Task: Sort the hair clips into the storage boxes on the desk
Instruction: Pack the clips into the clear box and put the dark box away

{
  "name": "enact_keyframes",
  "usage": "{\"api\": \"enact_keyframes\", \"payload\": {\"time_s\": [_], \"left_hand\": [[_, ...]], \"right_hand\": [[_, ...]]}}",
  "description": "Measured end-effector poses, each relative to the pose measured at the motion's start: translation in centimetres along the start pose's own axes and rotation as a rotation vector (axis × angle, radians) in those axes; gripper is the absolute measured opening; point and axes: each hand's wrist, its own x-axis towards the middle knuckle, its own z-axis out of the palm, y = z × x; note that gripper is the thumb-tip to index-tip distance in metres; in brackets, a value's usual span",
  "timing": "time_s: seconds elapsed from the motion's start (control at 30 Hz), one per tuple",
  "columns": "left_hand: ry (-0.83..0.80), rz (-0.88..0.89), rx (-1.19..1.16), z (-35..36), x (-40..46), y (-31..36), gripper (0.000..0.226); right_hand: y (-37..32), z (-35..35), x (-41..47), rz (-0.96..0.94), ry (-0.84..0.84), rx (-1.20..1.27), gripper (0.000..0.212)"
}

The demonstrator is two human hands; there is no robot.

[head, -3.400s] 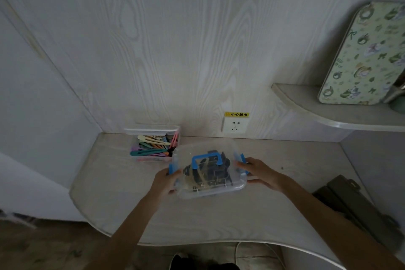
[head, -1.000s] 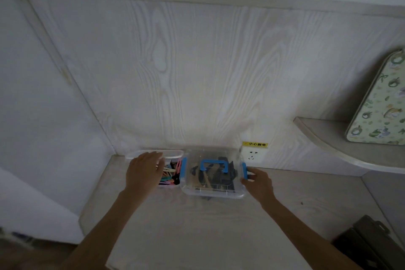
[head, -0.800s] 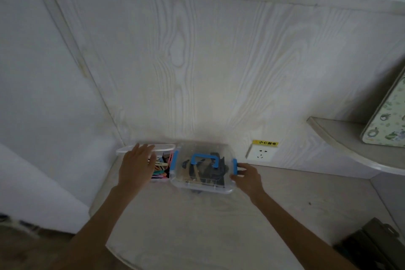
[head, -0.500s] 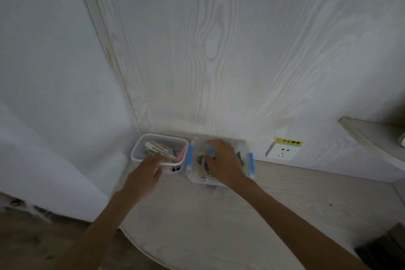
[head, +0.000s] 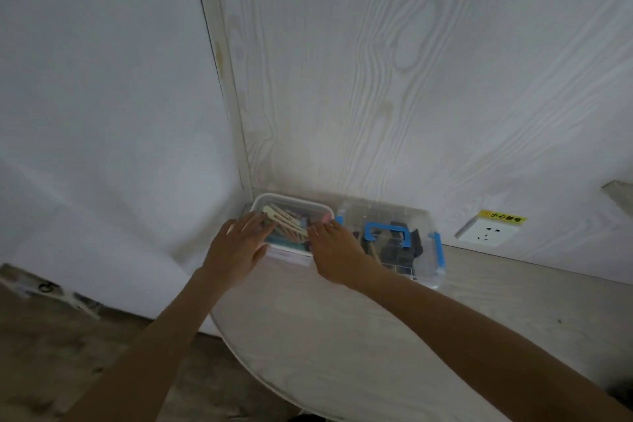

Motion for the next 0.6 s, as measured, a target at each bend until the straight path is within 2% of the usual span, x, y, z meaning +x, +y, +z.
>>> {"api": "enact_keyframes", "payload": {"time_s": [0.07,0.17,0.27,0.4,0.5,0.6], "left_hand": [[-0.006,0.025,0.031,0.9,0.1,-0.1,0.057],[-0.005,0.018,0.015,1.6,0.0,1.0,0.057],[0.011,0.011,0.04,1.3,0.5,1.3,0.057],[-0.091,0.069,0.218,0.0,1.9,1.3,0.064],[-0.095,0.124,0.274,-0.8,3.0,1.5,0.054],[-0.198,0.157,0.338,-1.0,3.5,1.5,0.045]], "right_hand": [[0.0,0.0,-0.1,0.01,-0.011,-0.008,0.049],[0.3,-0.2,0.4,0.043,-0.013,0.026,0.065],[0.3,0.1,1.1,0.051,-0.001,-0.017,0.069],[-0.1,0.2,1.5,0.018,-0.012,-0.145,0.082],[0.0,-0.3,1.8,0.007,-0.028,-0.182,0.081],[0.0,-0.9,2.3,-0.015,-0.053,-0.25,0.074]]}}
